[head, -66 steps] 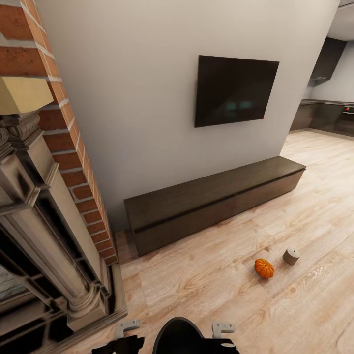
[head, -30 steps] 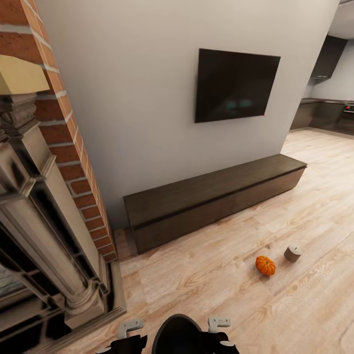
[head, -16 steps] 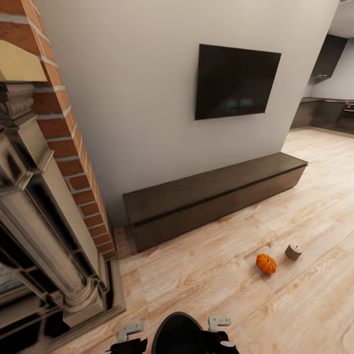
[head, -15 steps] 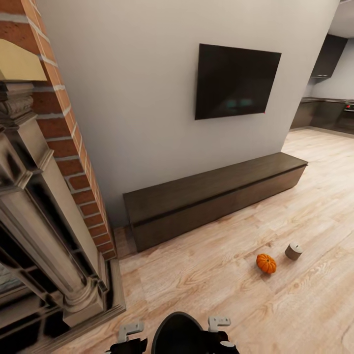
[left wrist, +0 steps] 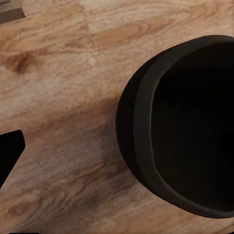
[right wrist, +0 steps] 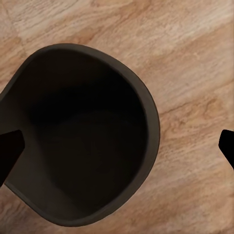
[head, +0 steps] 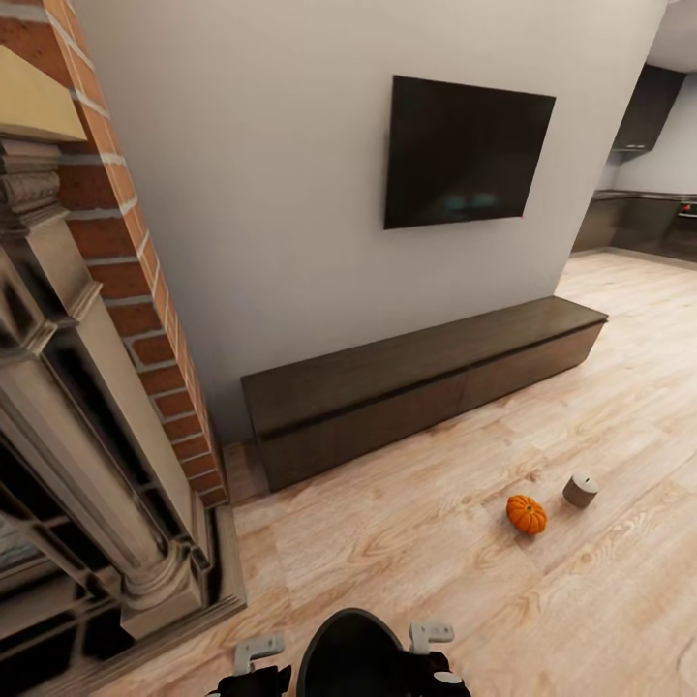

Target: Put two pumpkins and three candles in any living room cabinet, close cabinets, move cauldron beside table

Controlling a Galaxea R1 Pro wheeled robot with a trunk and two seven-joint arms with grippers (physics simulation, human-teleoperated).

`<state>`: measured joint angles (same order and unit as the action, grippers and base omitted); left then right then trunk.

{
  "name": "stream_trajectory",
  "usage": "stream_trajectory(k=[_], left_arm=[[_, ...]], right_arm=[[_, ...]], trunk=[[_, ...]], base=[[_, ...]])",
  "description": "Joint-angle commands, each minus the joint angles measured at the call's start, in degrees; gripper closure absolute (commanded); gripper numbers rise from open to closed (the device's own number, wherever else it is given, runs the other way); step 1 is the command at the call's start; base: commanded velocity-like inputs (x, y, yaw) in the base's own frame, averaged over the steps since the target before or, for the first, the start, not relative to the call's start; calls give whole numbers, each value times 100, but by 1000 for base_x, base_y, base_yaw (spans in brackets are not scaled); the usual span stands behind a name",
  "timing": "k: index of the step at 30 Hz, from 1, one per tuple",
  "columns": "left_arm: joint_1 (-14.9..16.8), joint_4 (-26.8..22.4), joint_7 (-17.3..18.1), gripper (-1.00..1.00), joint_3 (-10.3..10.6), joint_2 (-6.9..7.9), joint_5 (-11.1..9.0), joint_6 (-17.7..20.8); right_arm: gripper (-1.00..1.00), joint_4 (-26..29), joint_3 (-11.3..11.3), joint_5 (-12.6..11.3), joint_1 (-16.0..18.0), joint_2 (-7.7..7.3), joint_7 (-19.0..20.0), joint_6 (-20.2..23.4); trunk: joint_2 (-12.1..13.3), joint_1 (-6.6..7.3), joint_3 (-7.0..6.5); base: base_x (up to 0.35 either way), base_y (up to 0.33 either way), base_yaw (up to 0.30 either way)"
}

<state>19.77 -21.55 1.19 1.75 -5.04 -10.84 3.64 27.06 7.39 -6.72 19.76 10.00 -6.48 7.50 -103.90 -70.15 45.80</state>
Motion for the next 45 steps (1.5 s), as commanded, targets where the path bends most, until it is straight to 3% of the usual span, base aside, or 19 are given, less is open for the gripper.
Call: stream_trajectory(k=[1, 45], left_arm=[[0, -6, 4, -100, 18, 3, -59, 32], [0, 203, 4, -100, 317, -173, -56, -56]], right_arm=[[-100, 10, 26, -61, 2, 0, -46, 25], [-100, -113, 52, -66, 2, 0, -46, 23]], trunk=[[-44, -22, 23], [-1808, -988, 813]], base=[[0, 0, 0], [0, 0, 0]])
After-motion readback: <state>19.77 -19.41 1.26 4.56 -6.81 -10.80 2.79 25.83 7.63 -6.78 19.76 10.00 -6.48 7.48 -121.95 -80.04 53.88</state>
